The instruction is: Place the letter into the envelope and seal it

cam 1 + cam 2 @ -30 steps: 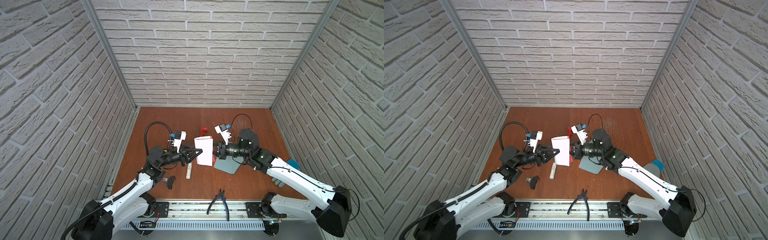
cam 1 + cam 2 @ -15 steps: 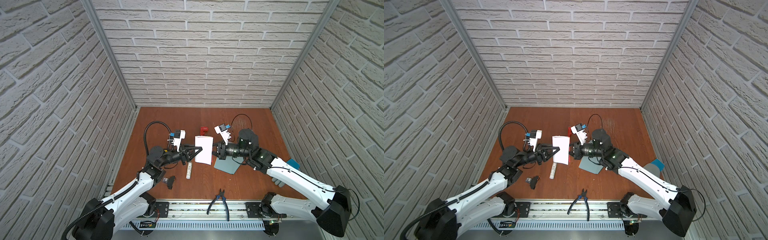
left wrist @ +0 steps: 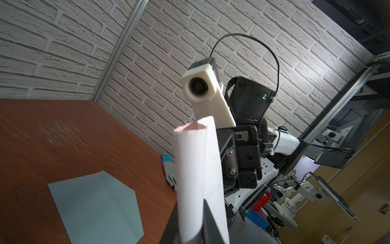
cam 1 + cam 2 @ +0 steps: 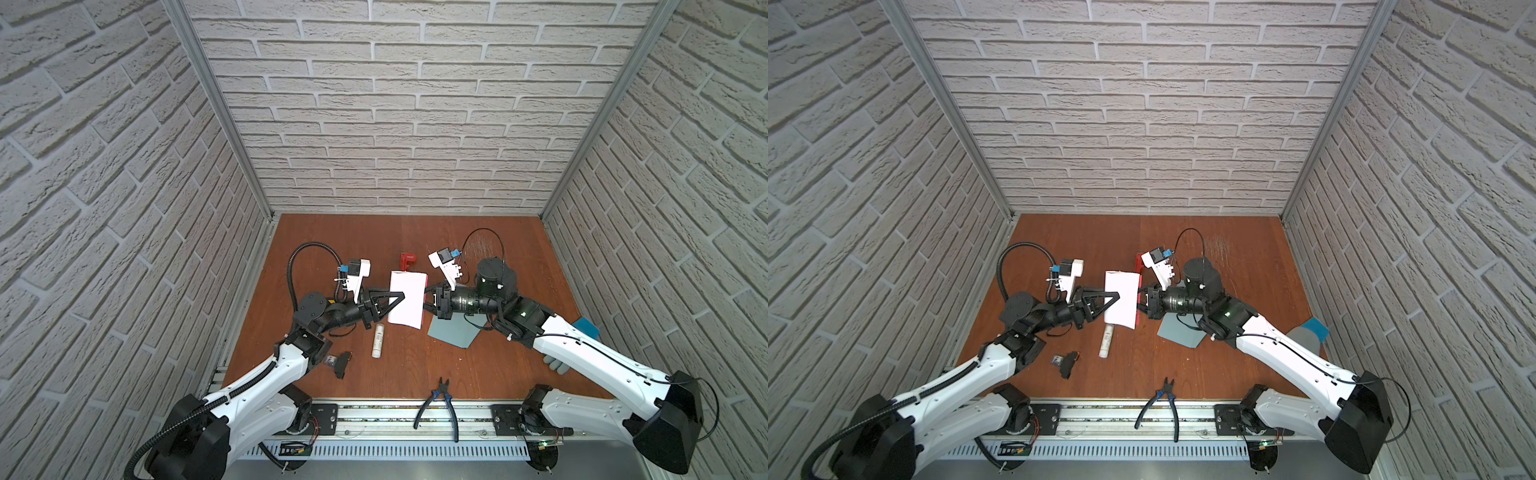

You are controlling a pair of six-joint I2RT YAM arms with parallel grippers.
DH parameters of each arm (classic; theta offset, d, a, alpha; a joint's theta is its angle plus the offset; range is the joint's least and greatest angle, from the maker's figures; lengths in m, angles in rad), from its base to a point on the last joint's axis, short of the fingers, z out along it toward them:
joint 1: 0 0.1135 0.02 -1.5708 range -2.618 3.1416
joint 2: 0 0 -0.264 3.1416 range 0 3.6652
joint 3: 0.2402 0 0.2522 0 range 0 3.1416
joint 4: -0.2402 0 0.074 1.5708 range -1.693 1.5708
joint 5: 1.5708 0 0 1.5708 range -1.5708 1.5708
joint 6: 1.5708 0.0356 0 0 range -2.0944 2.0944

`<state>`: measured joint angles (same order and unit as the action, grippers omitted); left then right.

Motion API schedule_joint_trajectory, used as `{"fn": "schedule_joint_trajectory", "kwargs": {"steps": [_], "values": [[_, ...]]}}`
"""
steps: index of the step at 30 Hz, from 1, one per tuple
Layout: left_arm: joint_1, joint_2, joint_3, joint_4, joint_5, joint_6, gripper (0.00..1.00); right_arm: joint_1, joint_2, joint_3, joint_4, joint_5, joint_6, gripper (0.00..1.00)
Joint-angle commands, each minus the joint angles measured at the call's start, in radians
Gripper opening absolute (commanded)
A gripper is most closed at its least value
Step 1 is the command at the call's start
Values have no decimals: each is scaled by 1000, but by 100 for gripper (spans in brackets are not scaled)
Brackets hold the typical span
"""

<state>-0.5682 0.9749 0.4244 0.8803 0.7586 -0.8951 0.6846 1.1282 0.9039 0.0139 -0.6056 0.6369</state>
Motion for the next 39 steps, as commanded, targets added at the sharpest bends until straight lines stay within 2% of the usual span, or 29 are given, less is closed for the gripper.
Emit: {"fn": "schedule_joint_trajectory", "kwargs": {"steps": [1,9,14,19,22,27,32,35,39], "values": [[-6,-2,8,72,7,-1,13,9,-20,16,10,11,-26,14],[-5,-9,6,64,13,4,10,9,-40,17,-18,46,-43,19],[-4,-30,5,19,11,28,8,7,-72,40,-106,110,-83,33],[4,-97,10,-93,-7,87,8,3,-143,56,-232,222,-141,42],[17,-129,10,-132,-12,102,8,-12,-188,59,-293,250,-161,48],[22,-126,15,-136,-9,100,8,-19,-216,47,-288,216,-143,62],[21,-92,21,-89,-8,76,9,-19,-166,2,-116,101,-46,72],[18,-73,24,-55,-11,60,10,-16,-99,2,-55,52,-20,75],[14,-65,27,-35,-15,50,10,-7,-55,-4,-22,66,-8,76]]}}
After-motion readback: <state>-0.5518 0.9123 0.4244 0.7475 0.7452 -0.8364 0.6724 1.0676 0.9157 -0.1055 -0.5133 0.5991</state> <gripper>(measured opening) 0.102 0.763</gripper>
